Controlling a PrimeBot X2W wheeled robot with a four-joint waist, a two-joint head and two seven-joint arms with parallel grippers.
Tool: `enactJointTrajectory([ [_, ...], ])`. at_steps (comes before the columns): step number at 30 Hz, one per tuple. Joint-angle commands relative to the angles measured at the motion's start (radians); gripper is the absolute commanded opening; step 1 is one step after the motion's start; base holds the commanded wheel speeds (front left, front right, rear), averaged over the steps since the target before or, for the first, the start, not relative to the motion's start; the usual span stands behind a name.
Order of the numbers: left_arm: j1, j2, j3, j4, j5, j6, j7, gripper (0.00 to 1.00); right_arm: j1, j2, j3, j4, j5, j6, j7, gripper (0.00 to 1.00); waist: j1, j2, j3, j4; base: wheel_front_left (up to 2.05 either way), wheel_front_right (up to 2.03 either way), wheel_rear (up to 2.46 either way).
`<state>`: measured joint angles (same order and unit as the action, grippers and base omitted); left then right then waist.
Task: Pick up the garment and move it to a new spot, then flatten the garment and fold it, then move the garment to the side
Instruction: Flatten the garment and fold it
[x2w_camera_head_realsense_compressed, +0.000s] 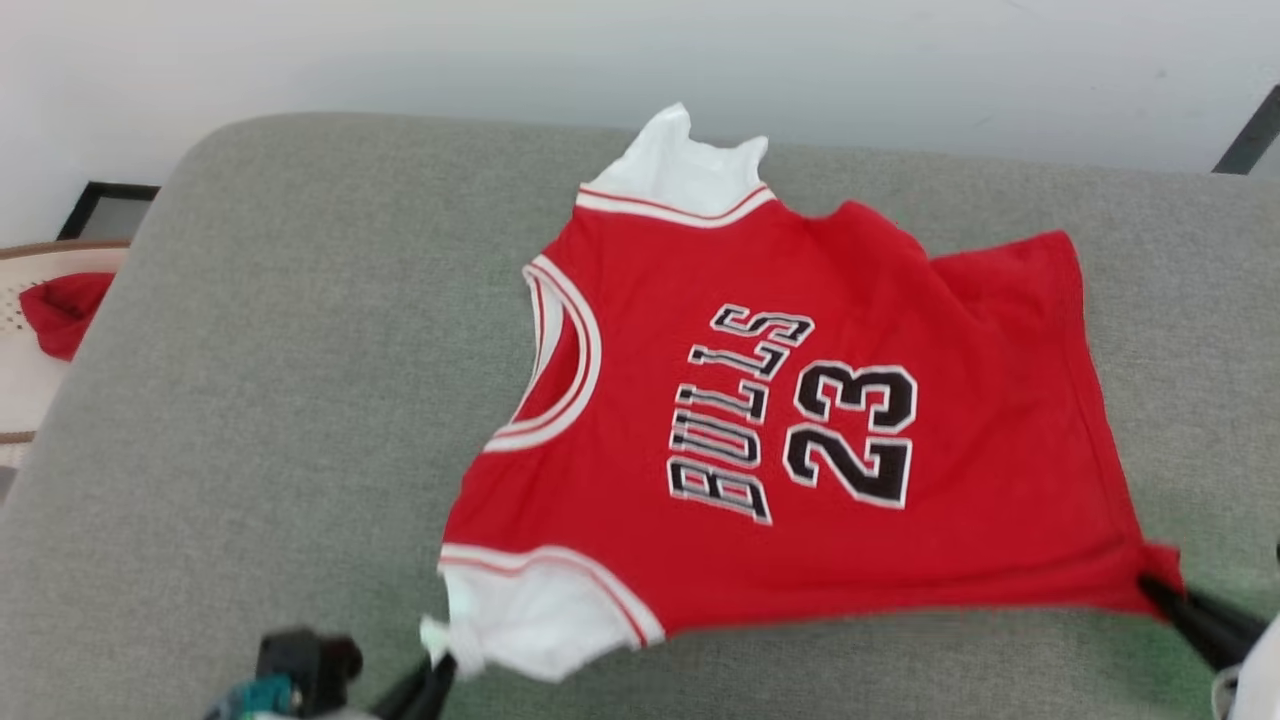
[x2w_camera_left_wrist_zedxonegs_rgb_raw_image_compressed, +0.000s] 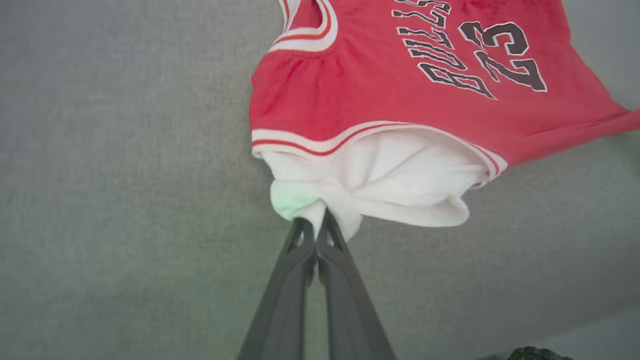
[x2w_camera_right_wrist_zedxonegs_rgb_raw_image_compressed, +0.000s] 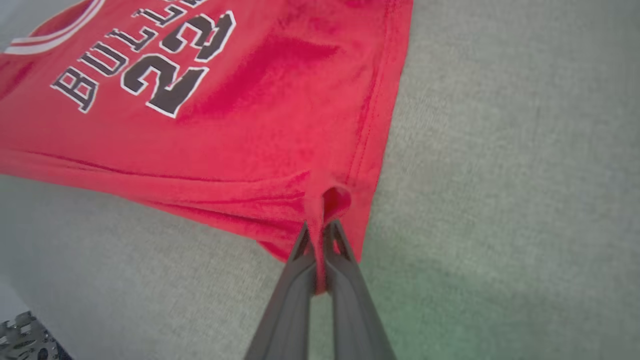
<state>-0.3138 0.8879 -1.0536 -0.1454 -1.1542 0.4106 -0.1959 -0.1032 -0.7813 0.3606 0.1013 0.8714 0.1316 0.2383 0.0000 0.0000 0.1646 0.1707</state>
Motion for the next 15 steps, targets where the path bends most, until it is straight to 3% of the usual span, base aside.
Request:
enactJointTrajectory([
  [1,0.053,0.003,0.008,-0.023,-0.036,0.035,-0.01,0.0,0.072,0.019,-0.061,-0.038,-0.011,-0.002,0.037,0.0,0.0,0.0,0.002,0.004,0.0,0.0,0.0],
  [7,0.167,0.02,0.031,-0.104,-0.097,0.132,-0.034,0.0,0.287,0.128,-0.247,-0.199,-0.061,-0.002,0.204,0.0,0.0,0.0,0.016,0.007,0.0,0.0,0.0],
  [15,0.207,0.055,0.054,-0.181,-0.117,0.191,-0.032,0.0,0.44,0.302,-0.393,-0.401,-0.126,-0.001,0.424,0.0,0.0,0.0,0.034,-0.011,0.0,0.0,0.0],
])
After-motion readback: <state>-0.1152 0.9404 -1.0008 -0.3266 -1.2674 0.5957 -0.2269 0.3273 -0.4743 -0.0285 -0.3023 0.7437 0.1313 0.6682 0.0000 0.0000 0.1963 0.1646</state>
